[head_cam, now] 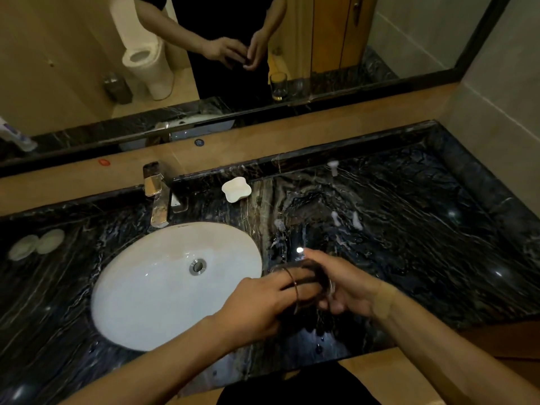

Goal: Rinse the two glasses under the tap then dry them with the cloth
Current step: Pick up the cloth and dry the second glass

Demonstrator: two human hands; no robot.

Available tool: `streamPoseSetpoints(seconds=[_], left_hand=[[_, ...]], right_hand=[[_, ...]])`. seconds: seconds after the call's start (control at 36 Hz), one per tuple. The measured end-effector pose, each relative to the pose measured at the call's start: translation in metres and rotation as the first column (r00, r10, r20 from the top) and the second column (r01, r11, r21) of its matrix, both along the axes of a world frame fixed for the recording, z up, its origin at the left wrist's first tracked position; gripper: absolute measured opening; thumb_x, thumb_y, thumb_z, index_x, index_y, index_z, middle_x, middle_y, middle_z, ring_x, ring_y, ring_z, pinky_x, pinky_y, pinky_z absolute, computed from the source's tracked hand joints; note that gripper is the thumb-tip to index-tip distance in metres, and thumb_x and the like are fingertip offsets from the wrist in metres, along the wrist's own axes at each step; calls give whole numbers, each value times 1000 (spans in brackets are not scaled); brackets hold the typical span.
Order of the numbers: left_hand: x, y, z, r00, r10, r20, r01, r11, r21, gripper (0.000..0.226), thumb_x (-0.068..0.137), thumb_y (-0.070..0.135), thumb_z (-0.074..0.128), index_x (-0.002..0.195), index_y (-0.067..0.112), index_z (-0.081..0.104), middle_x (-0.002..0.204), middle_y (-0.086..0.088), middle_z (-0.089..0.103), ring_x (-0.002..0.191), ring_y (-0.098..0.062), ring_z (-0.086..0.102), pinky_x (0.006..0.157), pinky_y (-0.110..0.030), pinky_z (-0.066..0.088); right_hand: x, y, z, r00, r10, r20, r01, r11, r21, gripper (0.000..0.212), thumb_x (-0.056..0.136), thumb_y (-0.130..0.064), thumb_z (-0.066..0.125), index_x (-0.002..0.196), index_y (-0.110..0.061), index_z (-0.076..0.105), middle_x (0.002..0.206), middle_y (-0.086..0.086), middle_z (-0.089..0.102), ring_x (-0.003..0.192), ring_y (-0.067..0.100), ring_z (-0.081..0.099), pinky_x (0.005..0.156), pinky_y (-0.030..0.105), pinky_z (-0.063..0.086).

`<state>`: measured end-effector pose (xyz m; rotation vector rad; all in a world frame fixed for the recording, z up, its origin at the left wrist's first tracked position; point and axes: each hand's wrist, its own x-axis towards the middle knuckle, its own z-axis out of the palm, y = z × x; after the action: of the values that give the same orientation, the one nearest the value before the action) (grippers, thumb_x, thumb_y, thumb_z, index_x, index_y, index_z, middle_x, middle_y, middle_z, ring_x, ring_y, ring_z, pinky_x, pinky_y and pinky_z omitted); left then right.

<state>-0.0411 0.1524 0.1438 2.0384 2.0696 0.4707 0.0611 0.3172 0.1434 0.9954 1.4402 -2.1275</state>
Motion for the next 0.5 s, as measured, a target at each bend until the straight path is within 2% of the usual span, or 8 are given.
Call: streamPoseSetpoints(seconds=[0.06,0.08,0.14,0.19,0.25,0.33,0.42,0.5], left_hand=[[2,1,2,959,152,241,-149,988,-32,54,85,20,61,135,40,52,143,17,52,123,-9,58,84,-33,58],[4,2,6,855,269,444,-254,963,-94,55,84,13,69,132,35,57,135,14,60,118,-8,62,90,-34,57],[7,10,22,360,456,814,-387,867,-314,52,82,-6,72,126,20,64,112,-3,74,97,-16,72,78,-36,61],[7,15,31,-133,454,881,-352,809,-471,46,81,-17,65,118,11,67,105,-17,75,88,-27,73,60,-32,59],[7,18,36,-330,432,839,-327,782,-531,41,80,-18,64,111,8,72,107,-19,74,90,-28,72,56,-29,58],[11,19,38,-372,431,822,-300,783,-546,40,80,-15,66,109,11,74,114,-18,72,97,-27,68,56,-29,57],[20,23,39,-286,445,848,-352,775,-526,47,78,-18,67,114,13,71,106,-14,74,84,-22,68,58,-31,57],[26,24,33,117,465,877,-453,811,-370,62,73,-12,72,122,25,66,104,-3,75,85,-15,70,75,-35,59]], right_hand=[[2,-1,-3,995,-2,-99,2,1000,-6,60,92,-69,41,110,-17,67,71,5,62,47,15,53,35,18,33],[3,-2,-5,983,-32,-180,37,999,23,58,92,-69,41,111,-20,65,79,5,65,54,16,57,37,21,36],[4,-8,-9,932,-93,-349,155,976,155,43,93,-65,45,118,-33,59,104,3,68,73,16,64,47,27,45],[5,-14,-14,865,-63,-497,263,902,344,35,94,-58,47,124,-42,53,116,-3,66,94,12,66,69,27,53],[6,-16,-20,784,6,-621,342,830,440,39,93,-51,48,131,-41,49,124,-7,62,111,13,63,91,27,51],[5,-14,-27,711,76,-699,443,724,529,37,92,-44,51,128,-38,51,126,-9,59,113,15,61,94,27,49],[2,-18,-24,686,-22,-727,547,674,496,24,90,-45,49,110,-34,58,101,-14,65,90,6,65,76,19,50],[-2,-21,-20,676,-179,-715,597,702,389,31,87,-46,47,98,-21,62,92,-12,68,78,2,63,68,16,49]])
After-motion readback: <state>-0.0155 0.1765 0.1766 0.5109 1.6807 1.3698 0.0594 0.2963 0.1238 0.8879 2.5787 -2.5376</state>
